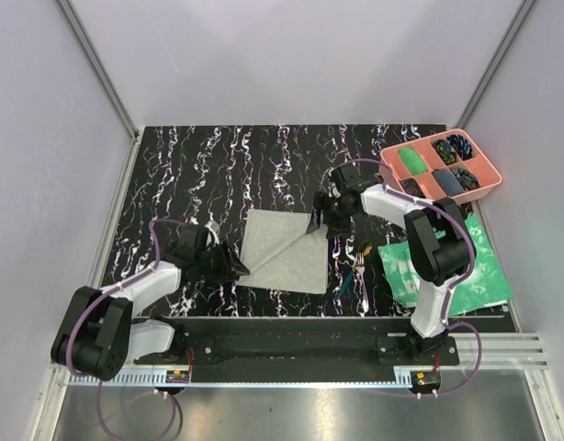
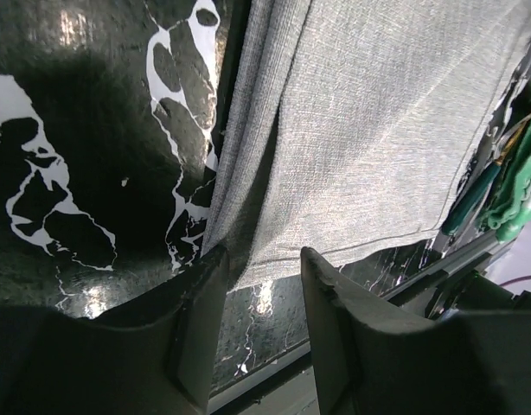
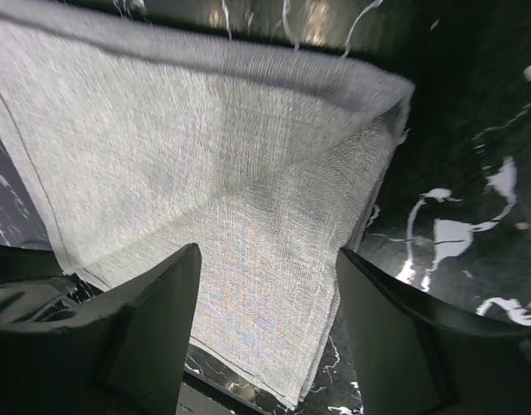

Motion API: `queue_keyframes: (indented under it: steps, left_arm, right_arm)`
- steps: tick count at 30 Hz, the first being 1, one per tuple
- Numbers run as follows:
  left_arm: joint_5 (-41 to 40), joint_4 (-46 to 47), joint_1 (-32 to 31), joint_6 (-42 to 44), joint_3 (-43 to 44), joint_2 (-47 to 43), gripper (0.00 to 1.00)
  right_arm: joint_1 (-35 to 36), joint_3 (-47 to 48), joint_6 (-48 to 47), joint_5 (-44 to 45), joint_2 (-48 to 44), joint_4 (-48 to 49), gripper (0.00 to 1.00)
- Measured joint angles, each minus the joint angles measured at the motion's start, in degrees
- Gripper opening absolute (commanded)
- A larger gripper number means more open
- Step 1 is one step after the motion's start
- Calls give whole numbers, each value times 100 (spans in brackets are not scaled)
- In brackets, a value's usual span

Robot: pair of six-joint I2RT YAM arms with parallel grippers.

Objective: Fold the napkin into a case and place the utensils inside
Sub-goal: Pick up the upper triangle-folded napkin from the center of the board.

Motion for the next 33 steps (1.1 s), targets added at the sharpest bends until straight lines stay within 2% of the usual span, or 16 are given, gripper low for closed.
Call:
queue_keyframes:
  steps: [5, 9, 10, 11, 14, 17, 19, 24, 28, 29, 30, 33]
  left_arm:
    - [-4, 540, -79, -365, -586, -549, 45]
    - [-20, 713, -439, -778, -962, -1056, 51]
    - [-17, 708, -535, -863, -994, -1137, 57]
    - [-13, 708, -623, -957, -1019, -1222, 61]
    - [-85, 372, -697, -1093, -979, -1641, 72]
    - [-437, -503, -616, -992, -551, -2131, 75]
    - [-723, -1117, -334, -874, 103, -2214, 75]
    - [-1021, -1552, 678, -629, 1176, -1751, 70]
    - [-940, -1779, 1353, -529, 1432, -1141, 66]
    - [-890, -1862, 1550, -516, 1475, -999, 65]
    - [-850, -1934, 1738, -507, 1513, -898, 65]
    - [-632, -2140, 2323, -468, 1646, -778, 63]
  right_arm:
    - [173, -136, 35, -4, 96, 282, 68]
    - [166, 245, 50, -81, 446, 485, 68]
    - [166, 393, 39, -87, 570, 533, 70]
    - [166, 638, 7, -107, 743, 566, 76]
    - [173, 1191, -127, 26, 1047, 472, 87]
    - [184, 1644, -345, 636, 1113, -48, 94]
    - [234, 1779, -466, 1220, 1043, -376, 100]
    - [857, 1768, -549, 2417, 555, -1213, 100]
    - [1952, 1884, -483, 2706, 203, -1539, 80]
    - [2291, 1991, -433, 2717, 195, -1585, 71]
    - [2608, 2098, -396, 2732, 201, -1598, 66]
    - [3403, 2371, -321, 2763, 291, -1613, 58]
